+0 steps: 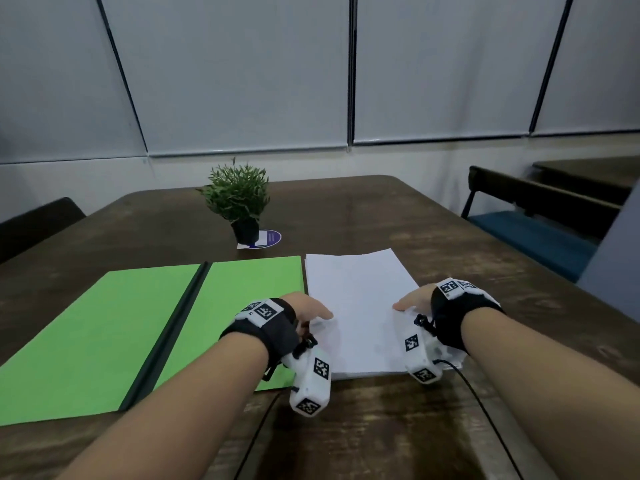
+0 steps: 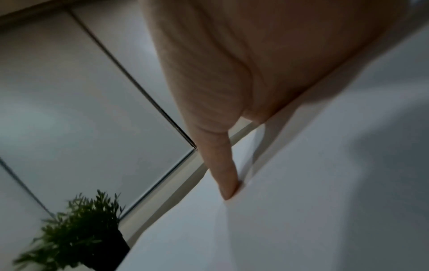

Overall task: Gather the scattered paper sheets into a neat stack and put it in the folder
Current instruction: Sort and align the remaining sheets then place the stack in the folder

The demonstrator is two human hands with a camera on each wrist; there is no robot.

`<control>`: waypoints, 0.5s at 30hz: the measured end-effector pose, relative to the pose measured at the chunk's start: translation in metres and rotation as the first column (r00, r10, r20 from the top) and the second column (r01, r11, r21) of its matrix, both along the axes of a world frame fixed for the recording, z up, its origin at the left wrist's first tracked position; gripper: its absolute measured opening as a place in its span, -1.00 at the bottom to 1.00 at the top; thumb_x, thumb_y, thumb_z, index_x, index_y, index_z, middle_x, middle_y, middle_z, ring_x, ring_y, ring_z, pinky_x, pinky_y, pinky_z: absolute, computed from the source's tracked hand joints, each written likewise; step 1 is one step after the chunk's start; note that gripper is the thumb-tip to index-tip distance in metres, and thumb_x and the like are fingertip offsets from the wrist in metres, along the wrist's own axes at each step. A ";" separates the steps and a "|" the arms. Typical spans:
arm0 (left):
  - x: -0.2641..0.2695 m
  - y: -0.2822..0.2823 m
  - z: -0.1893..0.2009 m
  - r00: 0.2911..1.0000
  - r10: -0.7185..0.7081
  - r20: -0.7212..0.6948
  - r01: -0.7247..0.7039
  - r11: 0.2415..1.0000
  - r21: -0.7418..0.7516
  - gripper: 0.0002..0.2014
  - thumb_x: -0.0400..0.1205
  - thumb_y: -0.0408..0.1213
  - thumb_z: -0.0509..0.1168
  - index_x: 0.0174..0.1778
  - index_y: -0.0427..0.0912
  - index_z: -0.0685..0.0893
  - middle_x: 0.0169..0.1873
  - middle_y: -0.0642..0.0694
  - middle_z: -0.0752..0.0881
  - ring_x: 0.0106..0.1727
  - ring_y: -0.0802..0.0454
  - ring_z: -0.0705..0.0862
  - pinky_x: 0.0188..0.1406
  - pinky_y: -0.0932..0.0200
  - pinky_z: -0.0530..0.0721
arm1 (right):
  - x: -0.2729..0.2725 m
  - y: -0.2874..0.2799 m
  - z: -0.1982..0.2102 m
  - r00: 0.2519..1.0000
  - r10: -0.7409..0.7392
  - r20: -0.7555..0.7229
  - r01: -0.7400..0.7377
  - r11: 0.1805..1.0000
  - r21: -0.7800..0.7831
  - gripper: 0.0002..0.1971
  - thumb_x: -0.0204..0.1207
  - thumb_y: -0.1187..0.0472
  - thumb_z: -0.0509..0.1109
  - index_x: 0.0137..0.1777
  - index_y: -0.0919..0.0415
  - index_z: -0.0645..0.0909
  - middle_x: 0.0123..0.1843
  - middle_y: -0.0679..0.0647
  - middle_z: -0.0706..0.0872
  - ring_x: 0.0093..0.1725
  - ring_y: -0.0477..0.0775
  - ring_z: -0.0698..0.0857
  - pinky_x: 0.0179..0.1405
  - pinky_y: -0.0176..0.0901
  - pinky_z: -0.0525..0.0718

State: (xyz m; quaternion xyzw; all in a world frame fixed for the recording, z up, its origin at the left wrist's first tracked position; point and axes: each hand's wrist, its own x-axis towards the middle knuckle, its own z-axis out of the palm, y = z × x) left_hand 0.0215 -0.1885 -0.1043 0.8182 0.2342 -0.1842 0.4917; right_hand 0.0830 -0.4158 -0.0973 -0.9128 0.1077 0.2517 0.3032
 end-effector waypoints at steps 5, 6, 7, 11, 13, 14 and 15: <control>0.003 0.000 -0.007 0.996 0.061 -0.058 -0.069 0.985 -0.156 -0.66 0.64 -0.34 0.33 0.23 -0.49 0.49 0.03 -0.34 0.62 -0.08 -0.22 0.61 0.21 -0.11 0.62 | -0.002 0.003 0.004 0.993 -0.050 0.107 0.050 0.999 -0.004 -0.67 0.55 -0.03 0.39 0.15 0.20 0.60 -0.11 0.10 0.71 -0.27 0.08 0.73 -0.41 -0.36 0.66; 0.003 0.000 -0.008 0.995 0.074 -0.066 -0.084 0.983 -0.165 -0.71 0.63 -0.32 0.34 0.13 -0.46 0.49 -0.06 -0.31 0.61 -0.06 -0.22 0.59 0.24 -0.09 0.60 | -0.001 0.004 0.004 0.988 -0.063 0.141 0.066 0.998 -0.016 -0.61 0.54 -0.05 0.39 0.21 0.22 0.61 0.04 0.14 0.73 -0.10 0.14 0.75 -0.16 -0.26 0.72; 0.004 0.002 -0.009 0.994 0.087 -0.067 -0.098 0.980 -0.173 -0.71 0.62 -0.30 0.35 0.08 -0.43 0.47 -0.13 -0.27 0.58 -0.06 -0.21 0.58 0.25 -0.10 0.58 | -0.001 0.004 0.006 0.985 -0.058 0.164 0.065 0.997 -0.033 -0.55 0.52 -0.05 0.40 0.29 0.23 0.61 0.17 0.17 0.70 0.05 0.19 0.72 0.08 -0.14 0.69; 0.005 0.004 -0.008 0.994 0.078 -0.072 -0.088 0.984 -0.156 -0.67 0.61 -0.22 0.38 -0.02 -0.39 0.40 -0.20 -0.21 0.53 -0.04 -0.19 0.53 0.04 0.00 0.55 | 0.000 0.005 0.008 0.978 -0.074 0.195 0.074 0.997 0.009 -0.56 0.42 -0.01 0.45 0.23 0.20 0.57 0.14 0.20 0.68 0.03 0.23 0.68 -0.02 -0.14 0.60; 0.004 0.004 -0.007 0.994 0.079 -0.073 -0.090 0.983 -0.157 -0.66 0.62 -0.24 0.38 0.04 -0.37 0.38 -0.24 -0.20 0.52 -0.01 -0.18 0.54 0.06 -0.01 0.55 | 0.001 0.003 0.007 0.978 -0.068 0.200 0.067 0.998 0.012 -0.51 0.40 -0.01 0.45 0.28 0.23 0.57 0.12 0.20 0.69 0.02 0.23 0.70 -0.05 -0.16 0.61; 0.004 0.004 -0.006 0.995 0.075 -0.070 -0.086 0.983 -0.160 -0.67 0.62 -0.26 0.38 0.09 -0.36 0.40 -0.21 -0.21 0.55 0.00 -0.19 0.56 0.10 -0.02 0.57 | 0.001 0.003 0.007 0.979 -0.076 0.189 0.072 0.997 0.029 -0.51 0.40 0.01 0.44 0.28 0.23 0.56 0.09 0.20 0.69 -0.03 0.22 0.71 -0.13 -0.19 0.62; 0.003 0.004 -0.005 0.995 0.073 -0.063 -0.082 0.983 -0.163 -0.65 0.61 -0.26 0.38 0.17 -0.35 0.42 -0.15 -0.23 0.58 0.02 -0.20 0.58 0.15 -0.04 0.59 | 0.002 0.002 0.006 0.981 -0.086 0.176 0.079 0.996 0.049 -0.55 0.42 0.03 0.43 0.25 0.24 0.54 0.05 0.20 0.67 -0.13 0.18 0.71 -0.26 -0.25 0.62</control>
